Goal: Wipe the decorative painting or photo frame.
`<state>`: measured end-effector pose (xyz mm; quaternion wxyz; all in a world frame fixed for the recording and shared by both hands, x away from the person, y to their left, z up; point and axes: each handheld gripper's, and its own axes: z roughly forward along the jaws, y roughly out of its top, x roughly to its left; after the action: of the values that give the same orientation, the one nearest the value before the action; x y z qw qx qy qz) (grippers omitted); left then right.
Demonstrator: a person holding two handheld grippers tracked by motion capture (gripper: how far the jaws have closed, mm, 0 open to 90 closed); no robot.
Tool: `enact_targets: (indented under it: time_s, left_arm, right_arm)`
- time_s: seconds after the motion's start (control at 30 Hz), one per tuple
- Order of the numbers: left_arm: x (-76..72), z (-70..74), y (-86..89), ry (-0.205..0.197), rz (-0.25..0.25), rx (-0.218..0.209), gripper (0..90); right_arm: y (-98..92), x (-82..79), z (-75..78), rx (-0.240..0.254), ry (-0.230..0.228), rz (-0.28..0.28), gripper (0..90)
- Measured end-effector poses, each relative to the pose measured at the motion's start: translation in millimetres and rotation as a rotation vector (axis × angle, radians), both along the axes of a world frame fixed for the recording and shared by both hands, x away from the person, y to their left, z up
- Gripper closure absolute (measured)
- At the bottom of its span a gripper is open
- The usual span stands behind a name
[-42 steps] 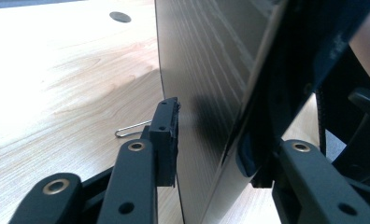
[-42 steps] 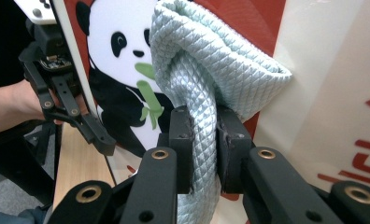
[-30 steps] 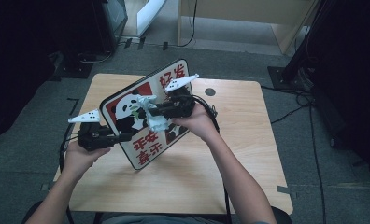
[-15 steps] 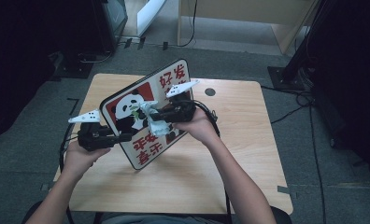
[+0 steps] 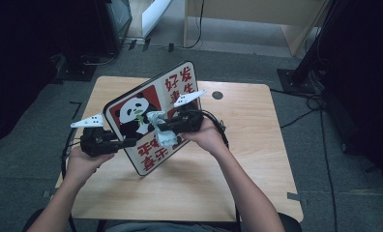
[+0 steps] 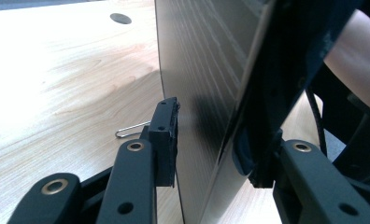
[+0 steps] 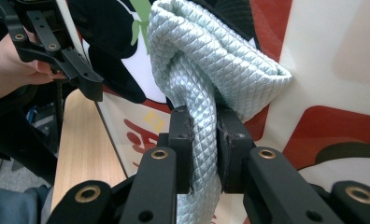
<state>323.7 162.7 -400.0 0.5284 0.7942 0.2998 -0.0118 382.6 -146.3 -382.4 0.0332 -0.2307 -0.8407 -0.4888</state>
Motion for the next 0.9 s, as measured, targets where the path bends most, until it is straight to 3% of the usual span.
enact_targets:
  time_s: [0.9]
  left_arm:
    - [-0.4, 0.7, 2.1, -0.011, 0.002, 0.003, 59.8]
  right_arm:
    - [-9.5, -9.6, -47.1, -0.064, 0.042, -0.001, 78.6]
